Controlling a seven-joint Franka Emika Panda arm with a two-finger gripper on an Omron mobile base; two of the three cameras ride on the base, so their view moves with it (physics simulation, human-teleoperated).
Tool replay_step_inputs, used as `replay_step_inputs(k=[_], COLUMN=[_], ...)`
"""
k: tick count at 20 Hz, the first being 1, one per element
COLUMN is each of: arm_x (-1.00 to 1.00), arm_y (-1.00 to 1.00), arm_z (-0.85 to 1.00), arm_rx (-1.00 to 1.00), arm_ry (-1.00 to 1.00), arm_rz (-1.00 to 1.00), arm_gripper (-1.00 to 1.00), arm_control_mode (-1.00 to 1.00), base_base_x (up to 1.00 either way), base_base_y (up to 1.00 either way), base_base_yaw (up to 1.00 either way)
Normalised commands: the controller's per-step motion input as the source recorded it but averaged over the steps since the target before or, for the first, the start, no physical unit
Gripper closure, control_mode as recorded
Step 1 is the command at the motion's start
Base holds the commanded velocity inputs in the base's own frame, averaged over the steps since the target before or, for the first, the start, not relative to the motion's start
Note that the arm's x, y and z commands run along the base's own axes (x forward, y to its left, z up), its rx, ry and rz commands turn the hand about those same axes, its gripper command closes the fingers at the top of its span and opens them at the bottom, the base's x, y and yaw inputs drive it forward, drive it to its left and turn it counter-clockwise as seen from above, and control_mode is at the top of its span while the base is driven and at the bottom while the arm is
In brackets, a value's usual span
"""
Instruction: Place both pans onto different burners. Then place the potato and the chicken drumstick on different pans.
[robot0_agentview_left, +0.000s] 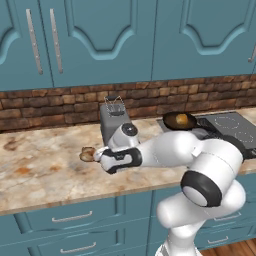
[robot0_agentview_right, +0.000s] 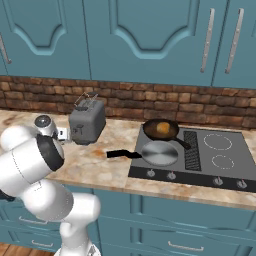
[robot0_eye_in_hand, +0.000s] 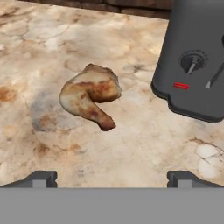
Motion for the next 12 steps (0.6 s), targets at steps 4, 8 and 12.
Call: replay_step_inputs(k=[4,8,12], arm_x=[0.00,0.00,0.03], arm_y=[0.42,0.27,0.06], arm_z=[0.00,0.00,0.00], arm_rx=[-0.05,0.00,-0.04], arm_ry=[0.00,0.00,0.00], arm_rz=[0.00,0.00,0.00], arm_gripper=[-1.00,-1.00,-1.00], arm_control_mode=[-1.00,-1.00,-1.00], base_base_x=[0.00,0.00,0.00], base_base_y=[0.00,0.00,0.00], base_base_yaw=[0.00,0.00,0.00])
